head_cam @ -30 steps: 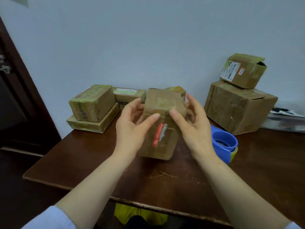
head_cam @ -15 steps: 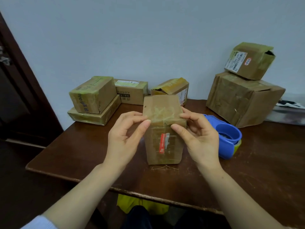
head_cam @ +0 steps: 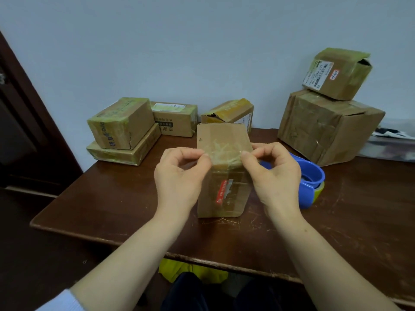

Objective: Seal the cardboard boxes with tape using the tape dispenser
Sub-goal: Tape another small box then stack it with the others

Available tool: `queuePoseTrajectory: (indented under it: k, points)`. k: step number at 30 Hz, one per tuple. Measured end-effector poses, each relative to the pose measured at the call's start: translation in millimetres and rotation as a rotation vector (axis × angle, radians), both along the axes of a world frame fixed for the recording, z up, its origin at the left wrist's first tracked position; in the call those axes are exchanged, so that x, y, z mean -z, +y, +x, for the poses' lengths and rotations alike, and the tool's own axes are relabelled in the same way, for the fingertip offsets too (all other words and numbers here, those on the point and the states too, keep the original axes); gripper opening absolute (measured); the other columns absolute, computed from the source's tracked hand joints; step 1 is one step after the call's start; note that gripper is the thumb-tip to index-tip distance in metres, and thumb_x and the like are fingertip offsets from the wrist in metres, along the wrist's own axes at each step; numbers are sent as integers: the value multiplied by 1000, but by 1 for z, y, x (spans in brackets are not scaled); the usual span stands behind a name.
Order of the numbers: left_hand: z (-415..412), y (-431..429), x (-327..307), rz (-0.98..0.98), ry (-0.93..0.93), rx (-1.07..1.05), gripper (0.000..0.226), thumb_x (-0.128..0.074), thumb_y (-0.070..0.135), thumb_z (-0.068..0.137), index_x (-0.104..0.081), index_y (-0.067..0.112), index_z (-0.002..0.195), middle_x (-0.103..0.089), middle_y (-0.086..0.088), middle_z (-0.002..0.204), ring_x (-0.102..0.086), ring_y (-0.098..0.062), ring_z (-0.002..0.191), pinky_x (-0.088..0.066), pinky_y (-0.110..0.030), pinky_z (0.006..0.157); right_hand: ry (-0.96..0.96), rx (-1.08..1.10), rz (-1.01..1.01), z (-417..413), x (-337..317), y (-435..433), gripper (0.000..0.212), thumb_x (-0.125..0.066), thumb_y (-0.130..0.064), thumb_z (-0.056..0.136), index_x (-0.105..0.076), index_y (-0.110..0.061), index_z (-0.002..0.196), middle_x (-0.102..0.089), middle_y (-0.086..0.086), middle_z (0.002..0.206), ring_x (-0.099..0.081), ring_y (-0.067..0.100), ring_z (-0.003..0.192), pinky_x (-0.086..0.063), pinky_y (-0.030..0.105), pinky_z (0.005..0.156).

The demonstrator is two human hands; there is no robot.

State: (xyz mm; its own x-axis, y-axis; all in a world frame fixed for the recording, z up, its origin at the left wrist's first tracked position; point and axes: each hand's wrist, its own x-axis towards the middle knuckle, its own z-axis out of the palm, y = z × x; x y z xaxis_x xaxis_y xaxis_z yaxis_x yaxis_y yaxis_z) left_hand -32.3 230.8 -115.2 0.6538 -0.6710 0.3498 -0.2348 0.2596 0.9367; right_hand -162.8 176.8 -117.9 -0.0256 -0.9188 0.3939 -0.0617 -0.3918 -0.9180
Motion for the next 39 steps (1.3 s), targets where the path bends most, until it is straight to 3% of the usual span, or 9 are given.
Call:
queuePoseTrajectory:
  k: [2,6,8,11,17,22,28,34,39]
  points:
    - [-2,-3,-1,34,46,7,24,-72,10,79,-65,25,96,-63,4,98,-59,-1,80,-48,-13,72,29,25,11,2,-3,0,19,-71,-15,79,-57,-27,86,-63,-13,86,-57,-8,78,-47,13,70]
    - [1,-6,-2,231,-48,74,73,-70,39,80,-41,18,143,-52,6,129,-55,1,98,-43,-19,86,103,-5,71,4,-7,-1,43,-68,-28,83,-51,-30,122,-56,-12,104,-55,-3,93,-46,12,77]
    - [1,-4,-6,245,-87,130,61,-73,51,75,-58,25,128,-62,9,124,-59,-2,105,-49,-30,93,223,-30,38,6,-10,3,48,-70,-46,76,-49,-40,119,-48,-14,105,-52,-1,96,-44,13,81]
    - [0,-3,-13,211,-43,187,16,-76,34,80,-69,41,92,-74,14,93,-68,-3,93,-56,-37,87,238,-11,70,8,-12,2,63,-76,-48,69,-55,-29,125,-50,-11,107,-54,1,95,-49,22,86]
    - [8,-7,-18,240,-12,171,20,-69,22,87,-73,20,107,-75,8,91,-70,-15,90,-57,-38,78,-7,-55,246,-1,-17,-14,41,-81,-13,73,-68,-13,112,-69,0,102,-67,16,93,-57,38,83]
    - [18,-4,-18,316,-101,205,33,-62,34,90,-69,16,117,-70,2,115,-64,-24,109,-49,-51,96,132,-38,163,-6,-18,-10,34,-69,-15,85,-66,-13,119,-64,-1,112,-61,12,102,-52,35,93]
    - [21,-2,-28,391,-277,269,30,-71,44,81,-74,27,105,-74,11,79,-68,-9,78,-56,-35,75,403,-85,149,3,-28,-1,51,-75,-48,72,-48,-28,111,-57,-11,112,-56,9,102,-53,35,84]
    - [26,-2,-32,372,-61,363,13,-66,12,88,-72,15,99,-75,4,81,-72,-11,79,-59,-27,70,124,-139,245,-6,-31,-10,31,-75,-10,78,-67,-13,108,-69,-1,98,-66,12,91,-57,32,82]
    - [26,-1,-34,407,-38,367,17,-59,16,94,-73,22,85,-72,16,85,-70,-8,80,-60,-30,70,269,-99,152,-14,-33,-7,27,-58,-13,92,-67,-18,117,-66,-15,95,-64,6,93,-55,31,87]
